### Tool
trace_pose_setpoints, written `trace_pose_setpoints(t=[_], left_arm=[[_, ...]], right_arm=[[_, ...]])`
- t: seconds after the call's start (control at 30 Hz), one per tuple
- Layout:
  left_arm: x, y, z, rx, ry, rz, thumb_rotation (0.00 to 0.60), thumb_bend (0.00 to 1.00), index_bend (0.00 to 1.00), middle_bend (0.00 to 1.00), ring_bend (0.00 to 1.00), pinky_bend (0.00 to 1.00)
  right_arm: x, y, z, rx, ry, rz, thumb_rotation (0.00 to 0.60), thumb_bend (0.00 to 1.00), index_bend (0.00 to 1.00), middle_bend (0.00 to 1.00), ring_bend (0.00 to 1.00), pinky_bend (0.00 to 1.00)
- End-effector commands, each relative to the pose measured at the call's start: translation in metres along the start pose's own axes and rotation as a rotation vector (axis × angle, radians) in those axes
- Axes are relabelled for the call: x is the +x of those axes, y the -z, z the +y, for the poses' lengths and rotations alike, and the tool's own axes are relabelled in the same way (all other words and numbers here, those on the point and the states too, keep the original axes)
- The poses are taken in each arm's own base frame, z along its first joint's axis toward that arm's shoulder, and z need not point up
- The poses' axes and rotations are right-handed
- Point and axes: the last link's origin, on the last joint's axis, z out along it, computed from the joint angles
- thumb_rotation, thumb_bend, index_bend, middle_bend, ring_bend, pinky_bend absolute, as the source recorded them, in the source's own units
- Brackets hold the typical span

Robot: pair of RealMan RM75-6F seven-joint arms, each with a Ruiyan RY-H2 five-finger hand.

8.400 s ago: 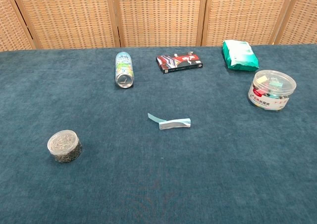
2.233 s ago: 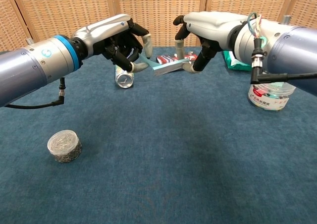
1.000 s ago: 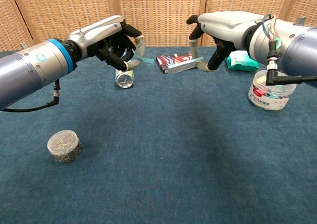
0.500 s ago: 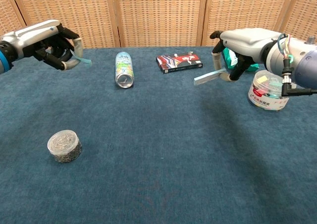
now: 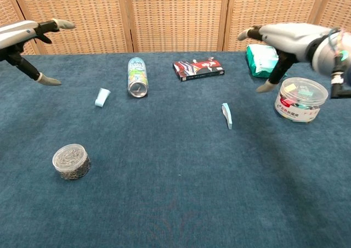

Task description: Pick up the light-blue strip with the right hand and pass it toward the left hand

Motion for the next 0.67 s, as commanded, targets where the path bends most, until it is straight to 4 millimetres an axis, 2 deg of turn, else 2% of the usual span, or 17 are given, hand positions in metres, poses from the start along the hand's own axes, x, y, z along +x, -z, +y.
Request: trace_pose_setpoints(t=[0.03, 0.17, 0.23, 0.43, 0.47, 0.67], left_arm=[[0.015, 0.018, -0.008, 0.02, -0.007, 0.036, 0.6, 0.0, 0.0, 0.0, 0.0, 0.06], [0.029, 0.045, -0.019, 0.054, -0.008, 0.084, 0.6, 0.0, 0.0, 0.0, 0.0, 0.0], [0.034, 0.066, -0.025, 0.086, -0.012, 0.105, 0.6, 0.0, 0.0, 0.0, 0.0, 0.0], [0.038, 0.123, -0.043, 0.255, -0.015, 0.143, 0.6, 0.0, 0.0, 0.0, 0.0, 0.0], [0.035, 0.146, -0.046, 0.319, 0.008, 0.144, 0.6, 0.0, 0.0, 0.0, 0.0, 0.0], [0.031, 0.194, -0.044, 0.405, 0.047, 0.161, 0.6, 0.0, 0.0, 0.0, 0.0, 0.0]], right_arm=[[0.018, 0.018, 0.019, -0.002, -0.036, 0.049, 0.6, 0.0, 0.0, 0.0, 0.0, 0.0], [0.03, 0.04, 0.048, -0.003, -0.05, 0.088, 0.6, 0.0, 0.0, 0.0, 0.0, 0.0], [0.032, 0.055, 0.07, 0.003, -0.037, 0.117, 0.6, 0.0, 0.0, 0.0, 0.0, 0.0], [0.023, 0.099, 0.126, 0.009, 0.008, 0.208, 0.6, 0.0, 0.0, 0.0, 0.0, 0.0], [0.02, 0.119, 0.143, -0.002, 0.012, 0.246, 0.6, 0.0, 0.0, 0.0, 0.0, 0.0], [0.006, 0.165, 0.172, -0.036, 0.001, 0.3, 0.6, 0.0, 0.0, 0.0, 0.0, 0.0]])
